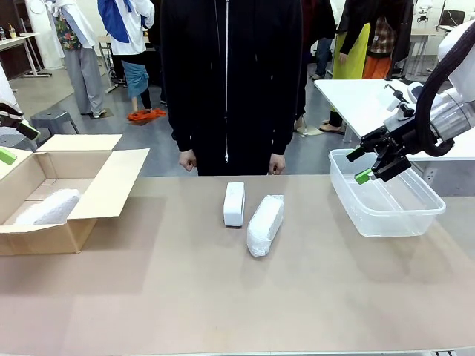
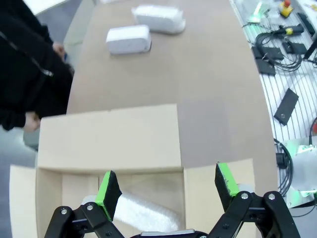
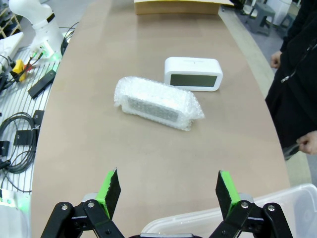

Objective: Separate and place wrapped and unwrapped clocks.
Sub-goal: Pick up the Digital clock indicated by the person.

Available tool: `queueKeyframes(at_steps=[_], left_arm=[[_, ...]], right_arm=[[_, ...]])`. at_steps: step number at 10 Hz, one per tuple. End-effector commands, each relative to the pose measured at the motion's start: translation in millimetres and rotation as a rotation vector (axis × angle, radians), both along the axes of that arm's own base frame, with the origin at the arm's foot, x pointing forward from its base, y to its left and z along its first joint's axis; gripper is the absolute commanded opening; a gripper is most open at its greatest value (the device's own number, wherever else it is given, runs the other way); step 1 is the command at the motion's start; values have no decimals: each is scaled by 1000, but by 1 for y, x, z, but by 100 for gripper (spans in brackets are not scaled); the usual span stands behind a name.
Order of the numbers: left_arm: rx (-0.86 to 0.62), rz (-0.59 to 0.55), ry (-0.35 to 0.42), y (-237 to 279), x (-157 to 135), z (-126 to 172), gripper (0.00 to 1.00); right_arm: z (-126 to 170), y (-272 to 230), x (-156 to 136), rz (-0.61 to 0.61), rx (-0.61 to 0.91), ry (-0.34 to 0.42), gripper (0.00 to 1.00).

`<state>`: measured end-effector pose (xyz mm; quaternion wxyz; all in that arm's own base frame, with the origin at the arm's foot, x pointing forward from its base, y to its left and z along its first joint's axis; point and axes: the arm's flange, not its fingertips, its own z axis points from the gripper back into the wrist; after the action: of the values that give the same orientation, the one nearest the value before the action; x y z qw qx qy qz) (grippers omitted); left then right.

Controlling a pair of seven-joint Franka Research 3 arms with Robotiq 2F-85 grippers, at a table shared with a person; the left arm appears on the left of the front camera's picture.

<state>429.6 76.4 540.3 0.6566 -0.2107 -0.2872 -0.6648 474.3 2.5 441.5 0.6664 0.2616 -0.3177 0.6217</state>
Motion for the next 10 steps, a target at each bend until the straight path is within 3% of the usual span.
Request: queueKeyframes(at_steps=[1, 5, 7, 10], left_arm=[[-64, -77, -15, 4, 6, 3, 100], [-136, -83, 21, 8, 6, 4, 100], [-144, -23, 54, 3, 9, 6, 100], [-111, -65, 32, 7, 0, -1, 100]], right_arm=[[-1, 2, 2, 1, 29, -10, 100], [-1, 2, 2, 1, 29, -10, 100], [-1, 2, 2, 1, 29, -10, 100], [-1, 2, 2, 1, 29, -10, 100]])
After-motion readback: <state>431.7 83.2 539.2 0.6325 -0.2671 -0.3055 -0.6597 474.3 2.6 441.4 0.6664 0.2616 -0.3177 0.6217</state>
